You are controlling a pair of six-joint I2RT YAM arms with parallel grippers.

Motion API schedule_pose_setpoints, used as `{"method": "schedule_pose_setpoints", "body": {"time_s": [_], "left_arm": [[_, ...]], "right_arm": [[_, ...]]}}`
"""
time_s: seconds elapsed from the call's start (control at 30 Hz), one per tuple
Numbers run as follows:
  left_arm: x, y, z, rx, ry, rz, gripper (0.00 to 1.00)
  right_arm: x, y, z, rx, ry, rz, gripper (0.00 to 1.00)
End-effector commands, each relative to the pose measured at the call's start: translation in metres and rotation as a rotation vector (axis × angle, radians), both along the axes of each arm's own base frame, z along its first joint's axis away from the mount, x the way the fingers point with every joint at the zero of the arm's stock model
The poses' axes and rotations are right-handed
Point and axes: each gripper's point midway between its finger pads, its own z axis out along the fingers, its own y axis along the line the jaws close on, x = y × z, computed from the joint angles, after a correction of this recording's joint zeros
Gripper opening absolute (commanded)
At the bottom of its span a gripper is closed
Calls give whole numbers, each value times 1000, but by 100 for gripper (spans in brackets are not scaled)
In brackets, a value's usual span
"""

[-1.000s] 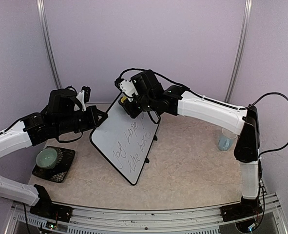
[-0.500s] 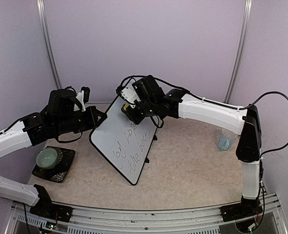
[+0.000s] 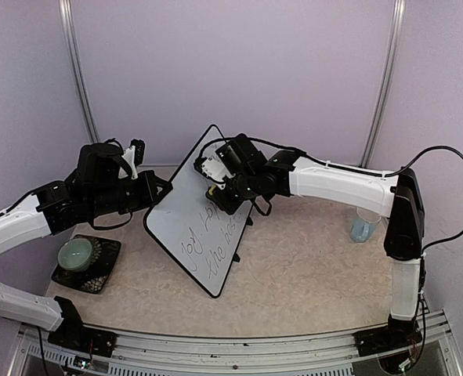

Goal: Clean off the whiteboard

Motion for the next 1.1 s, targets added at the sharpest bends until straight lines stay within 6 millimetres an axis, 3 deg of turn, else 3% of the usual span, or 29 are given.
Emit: {"method": "schedule_pose_setpoints", "body": {"time_s": [0.0,0.33,0.63,0.73,1.07], "left_arm": [[-22,-21,15,-40,0,-138,0],[-23,-25,11,-37,10,-142,0],[-23,-28,12,-37,9,-145,0],[-22,-28,11,-36,10,-146,0],[-22,-29,12,-36,8,-149,0]], "right_arm": [[-9,2,-12,-25,27,32,0],[19,23,43,50,-91,-8,0],[35,25,68,67,-183,-61,0],[36,23,63,48,-182,-64,0],[16,3,-2,-66,-81,-40,0]]}}
